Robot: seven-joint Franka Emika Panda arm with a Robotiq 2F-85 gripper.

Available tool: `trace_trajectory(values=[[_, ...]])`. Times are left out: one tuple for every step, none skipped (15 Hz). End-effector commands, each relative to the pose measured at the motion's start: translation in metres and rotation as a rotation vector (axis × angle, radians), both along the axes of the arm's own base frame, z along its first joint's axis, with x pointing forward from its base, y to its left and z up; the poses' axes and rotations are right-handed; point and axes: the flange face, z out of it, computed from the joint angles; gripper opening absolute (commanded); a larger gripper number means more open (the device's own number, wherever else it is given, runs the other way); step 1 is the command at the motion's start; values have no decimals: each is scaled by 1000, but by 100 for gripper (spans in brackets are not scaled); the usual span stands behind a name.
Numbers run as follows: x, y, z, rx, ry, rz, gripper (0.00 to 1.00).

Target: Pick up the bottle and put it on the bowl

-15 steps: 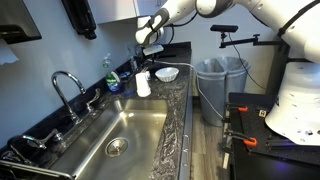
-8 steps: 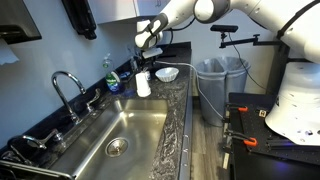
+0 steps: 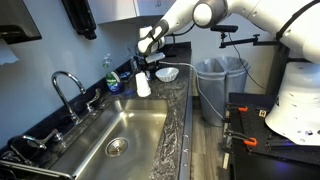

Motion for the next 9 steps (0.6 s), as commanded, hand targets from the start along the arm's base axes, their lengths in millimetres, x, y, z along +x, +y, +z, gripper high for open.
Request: trace_trajectory(values=[[2,-9,1,12,-26,-12,100],[2,-10,4,15,-34,-15,100],[3,-11,8,17,-42,-16,100],[4,-12,11,17,-50,-15,100],[6,-13,15,17,-58,-14,100],[8,-12,19,16,-68,-12,100],[10,-11,22,15,-74,-10,100],[12,-10,24,13,-78,-7,100],[14,-9,24,12,-79,-3,100]])
